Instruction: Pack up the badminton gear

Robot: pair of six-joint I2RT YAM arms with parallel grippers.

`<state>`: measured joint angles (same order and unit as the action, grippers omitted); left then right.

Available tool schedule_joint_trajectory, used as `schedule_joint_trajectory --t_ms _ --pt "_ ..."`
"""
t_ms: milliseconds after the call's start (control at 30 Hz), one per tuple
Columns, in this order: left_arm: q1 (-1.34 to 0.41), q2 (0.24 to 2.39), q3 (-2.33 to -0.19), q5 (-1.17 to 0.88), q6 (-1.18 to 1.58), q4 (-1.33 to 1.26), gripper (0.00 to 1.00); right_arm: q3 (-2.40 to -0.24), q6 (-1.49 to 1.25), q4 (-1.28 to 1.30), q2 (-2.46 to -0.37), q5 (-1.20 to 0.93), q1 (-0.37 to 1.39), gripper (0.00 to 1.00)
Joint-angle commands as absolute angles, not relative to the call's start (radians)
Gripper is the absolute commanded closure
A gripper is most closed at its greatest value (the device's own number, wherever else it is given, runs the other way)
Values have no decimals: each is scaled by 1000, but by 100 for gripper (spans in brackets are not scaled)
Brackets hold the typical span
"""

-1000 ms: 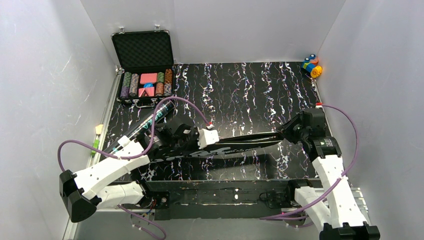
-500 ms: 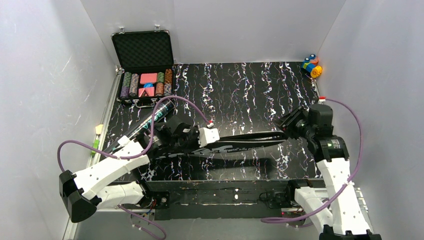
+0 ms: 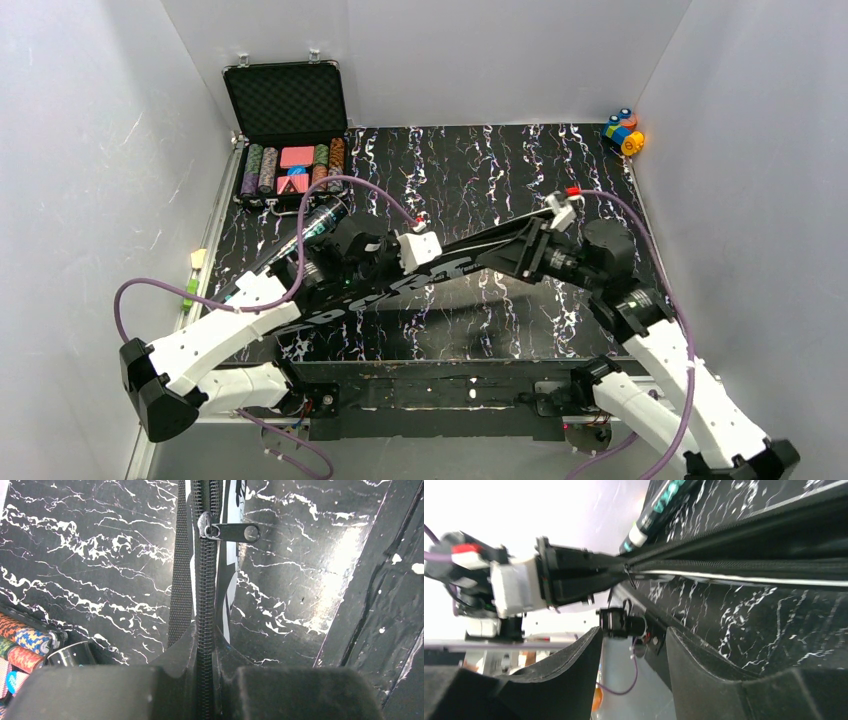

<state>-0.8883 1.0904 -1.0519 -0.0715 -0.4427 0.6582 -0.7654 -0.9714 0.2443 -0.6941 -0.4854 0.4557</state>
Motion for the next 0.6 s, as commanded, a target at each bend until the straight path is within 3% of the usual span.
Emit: schedule_joint_trajectory --t_ms 0,233,567 --pt "-881 1083 -1146 -103 -408 576 100 -734 -987 -29 -787 -516 578 42" --pt "-879 1098 -1183 -121 -407 584 100 -739 -1035 -295 -962 -485 672 42" --pt "-879 1089 -1190 -136 -401 592 100 -732 -1027 -343 -1030 -413 695 44"
